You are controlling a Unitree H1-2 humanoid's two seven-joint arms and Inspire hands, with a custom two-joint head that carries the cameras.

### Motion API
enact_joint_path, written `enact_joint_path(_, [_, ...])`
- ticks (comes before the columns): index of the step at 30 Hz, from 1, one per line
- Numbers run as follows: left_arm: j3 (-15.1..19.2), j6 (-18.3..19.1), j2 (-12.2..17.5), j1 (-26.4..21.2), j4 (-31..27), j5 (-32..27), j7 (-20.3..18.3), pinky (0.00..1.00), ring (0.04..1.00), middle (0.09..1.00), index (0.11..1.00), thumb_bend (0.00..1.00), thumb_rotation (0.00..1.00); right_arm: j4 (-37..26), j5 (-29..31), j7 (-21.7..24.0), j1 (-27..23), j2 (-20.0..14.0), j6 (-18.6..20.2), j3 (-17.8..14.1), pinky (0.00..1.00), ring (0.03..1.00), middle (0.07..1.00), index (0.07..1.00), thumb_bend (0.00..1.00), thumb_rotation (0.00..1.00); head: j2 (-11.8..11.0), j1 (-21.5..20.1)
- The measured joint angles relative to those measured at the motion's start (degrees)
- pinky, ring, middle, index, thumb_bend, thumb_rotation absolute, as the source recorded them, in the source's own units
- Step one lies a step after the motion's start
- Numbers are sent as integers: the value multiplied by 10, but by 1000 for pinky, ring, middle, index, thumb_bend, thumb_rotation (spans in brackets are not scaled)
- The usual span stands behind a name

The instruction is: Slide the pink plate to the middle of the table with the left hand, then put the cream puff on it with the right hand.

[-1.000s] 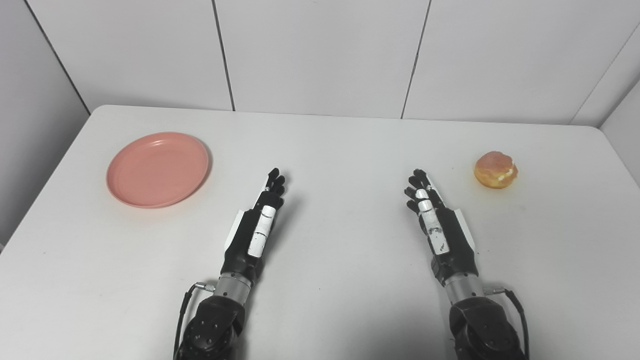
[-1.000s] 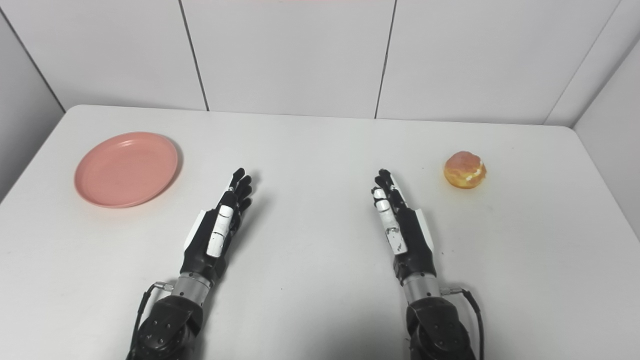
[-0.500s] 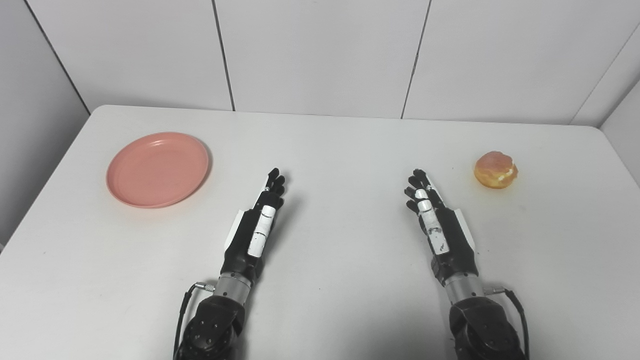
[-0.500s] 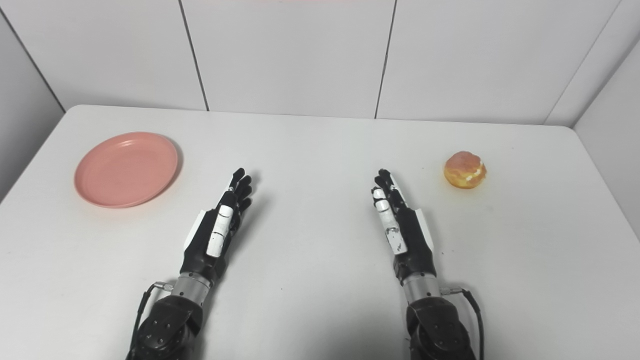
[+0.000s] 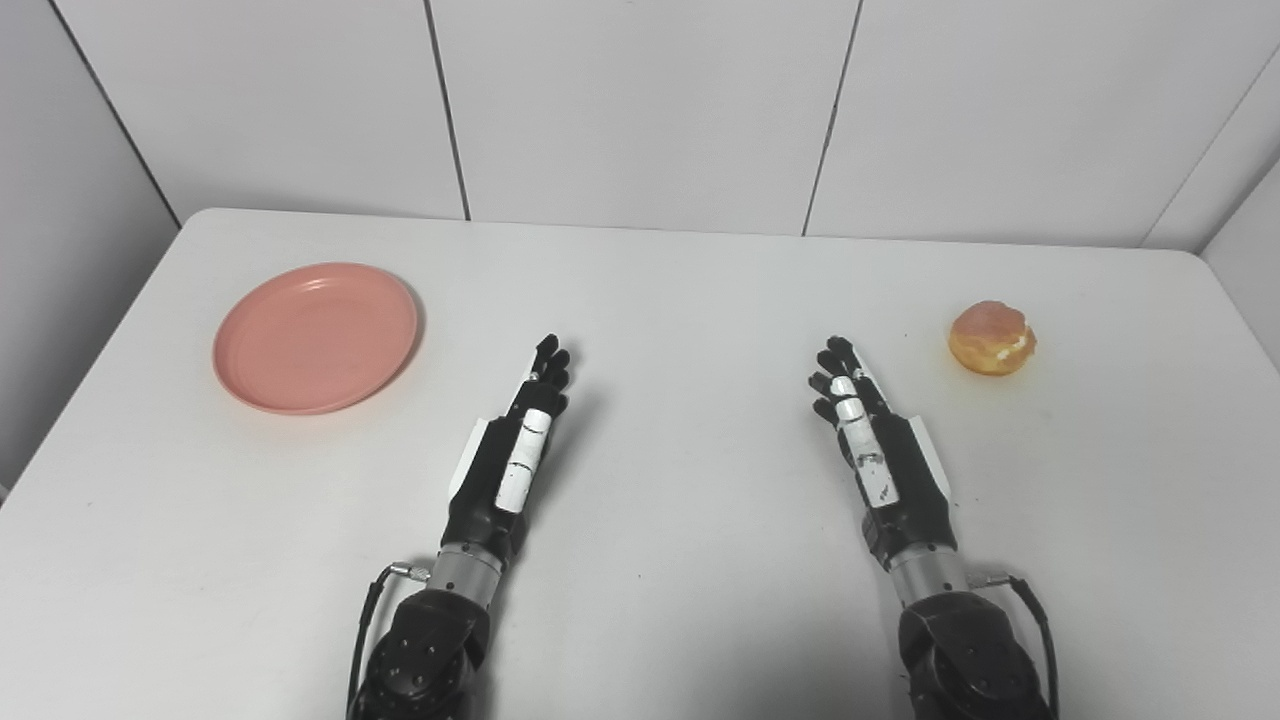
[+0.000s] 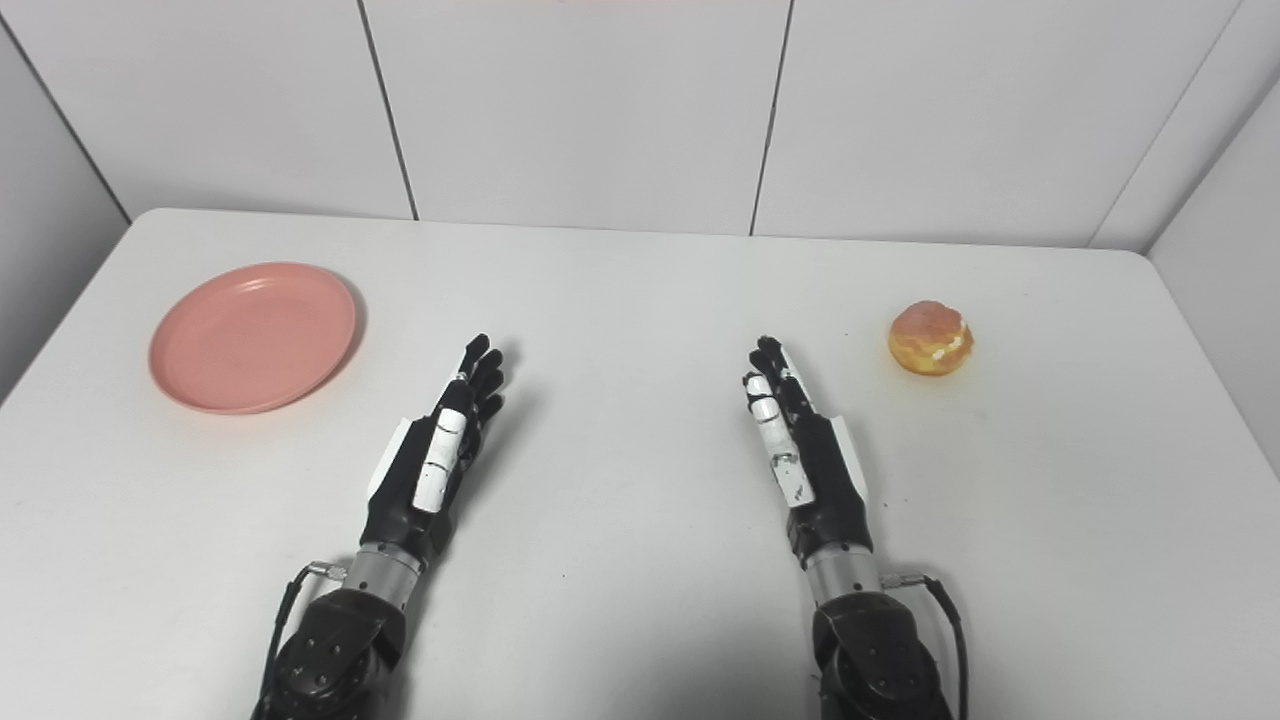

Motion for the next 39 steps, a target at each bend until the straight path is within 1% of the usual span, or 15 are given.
enact_joint_path(2, [0,-1,0,0,1,0,0,992,999,1000,1000,660,1000,0,0,1,0,0,0,0,942,935,949,957,509,929,-11,11])
enact_joint_path(4, [-1,-5,0,0,2,0,0,993,995,999,1000,662,1000,0,2,4,0,-1,0,0,945,937,953,963,503,928,-29,64])
enact_joint_path(5, [-2,-5,-1,0,2,1,1,993,993,999,1000,664,1000,0,3,6,0,-2,0,-1,947,938,955,965,500,928,-29,64])
enact_joint_path(6, [-3,-6,-2,1,2,2,2,986,990,995,1000,639,1000,0,5,7,0,-4,0,-1,943,935,951,961,506,924,-38,95])
enact_joint_path(7, [-4,-8,-3,1,2,6,4,983,988,993,999,631,1000,0,7,8,0,-6,0,-2,942,934,950,959,509,923,-38,96])
enact_joint_path(8, [-6,-13,-4,2,3,11,7,967,977,982,987,590,987,0,11,9,1,-9,0,-4,928,921,939,945,514,899,-48,125])
enact_joint_path(10, [-6,-30,-14,4,13,13,17,937,964,970,974,524,969,0,16,10,4,-11,0,-12,928,916,934,938,508,878,-50,128])
enact_joint_path(11, [-6,-36,-20,5,14,15,25,930,962,968,972,509,966,0,21,10,7,-13,0,-16,930,916,934,939,504,875,-61,155])
enact_joint_path(12, [-7,-38,-26,6,15,18,30,945,975,980,982,548,986,0,24,12,9,-16,-1,-18,939,921,937,944,514,880,-62,156])
enact_joint_path(14, [-13,-36,-31,7,15,32,39,970,992,994,995,598,998,-2,31,19,11,-22,-1,-20,946,923,939,946,516,863,-82,199])
enact_joint_path(16, [-22,-29,-31,8,13,45,41,986,998,999,997,635,997,-2,39,25,13,-29,-2,-24,962,934,948,956,506,858,-82,200])
enact_joint_path(18, [-25,-25,-33,8,13,52,47,997,1000,1000,996,670,996,1,49,35,13,-36,-7,-28,986,952,962,968,519,870,-94,228])
enact_joint_path(25, [-29,-16,-44,8,13,64,61,1000,1000,1000,994,723,997,7,64,50,14,-44,-16,-30,1000,967,976,973,516,893,-99,234])
enact_joint_path(37, [-30,-19,-45,7,17,64,63,1000,1000,1000,990,691,998,19,64,57,16,-46,-37,-30,1000,976,979,982,494,920,-112,241])
enact_joint_path(39, [-28,-26,-46,6,21,61,63,999,996,990,984,649,978,23,62,57,16,-46,-42,-30,998,968,976,977,469,912,-112,243])
